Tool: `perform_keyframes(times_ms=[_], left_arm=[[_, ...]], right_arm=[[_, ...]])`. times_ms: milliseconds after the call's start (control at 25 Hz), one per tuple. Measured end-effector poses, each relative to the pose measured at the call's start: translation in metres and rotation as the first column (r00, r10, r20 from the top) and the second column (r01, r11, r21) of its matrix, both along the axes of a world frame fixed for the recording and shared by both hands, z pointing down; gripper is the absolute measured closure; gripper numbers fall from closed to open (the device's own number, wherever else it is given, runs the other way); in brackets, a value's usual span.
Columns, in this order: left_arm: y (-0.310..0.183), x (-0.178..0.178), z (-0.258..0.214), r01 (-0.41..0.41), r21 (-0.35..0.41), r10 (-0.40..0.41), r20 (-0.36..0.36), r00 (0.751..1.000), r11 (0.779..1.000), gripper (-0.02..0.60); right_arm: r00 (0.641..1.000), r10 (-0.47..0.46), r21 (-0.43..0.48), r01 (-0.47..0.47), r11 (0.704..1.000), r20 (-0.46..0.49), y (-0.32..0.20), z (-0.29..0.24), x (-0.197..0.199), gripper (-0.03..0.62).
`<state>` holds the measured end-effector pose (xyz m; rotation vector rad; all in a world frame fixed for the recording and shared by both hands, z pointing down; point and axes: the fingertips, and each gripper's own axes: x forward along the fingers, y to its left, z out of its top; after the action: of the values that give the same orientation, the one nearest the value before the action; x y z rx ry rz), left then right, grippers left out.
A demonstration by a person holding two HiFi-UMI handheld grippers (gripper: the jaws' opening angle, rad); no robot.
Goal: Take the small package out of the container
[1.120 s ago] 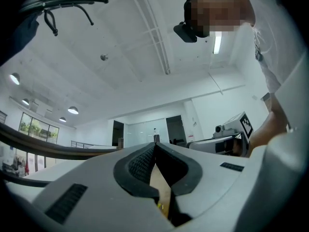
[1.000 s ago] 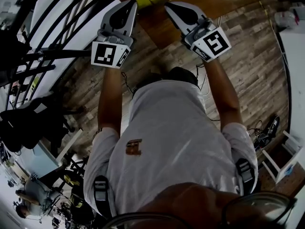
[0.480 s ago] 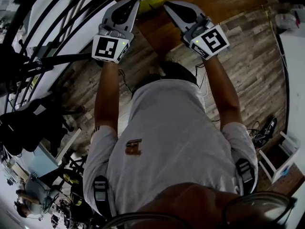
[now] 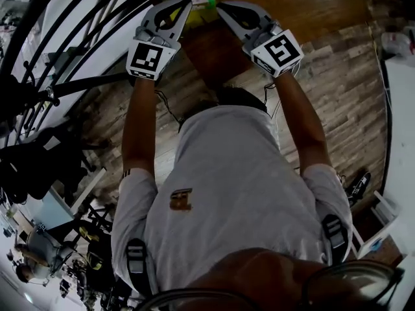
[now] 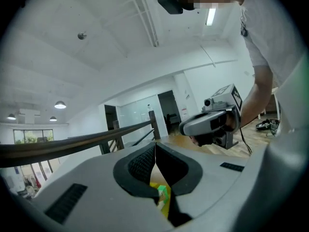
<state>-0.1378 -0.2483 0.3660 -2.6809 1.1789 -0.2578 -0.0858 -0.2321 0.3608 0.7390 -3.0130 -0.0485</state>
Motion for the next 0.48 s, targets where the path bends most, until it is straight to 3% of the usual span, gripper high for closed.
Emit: perform_keyframes(times_ms=[240,480], left_arm=[[-0.035,0.013,0.034,-0.010,-0.073,0.023,0.171,0.985,0.997,0.561],[-0.064,0.034,0.068,-0.032,-0.154,0.086,0.354,0.931,0.988,0.553]], right_arm=[[0.999,-0.033,-0.022,0.032,0.999,-0.042,-0.035,0.020,0.006,0.562],[0.995,-0.072,-0.058,0.069,0.996,-0.063,-0.064,0.035,0.028,0.562]])
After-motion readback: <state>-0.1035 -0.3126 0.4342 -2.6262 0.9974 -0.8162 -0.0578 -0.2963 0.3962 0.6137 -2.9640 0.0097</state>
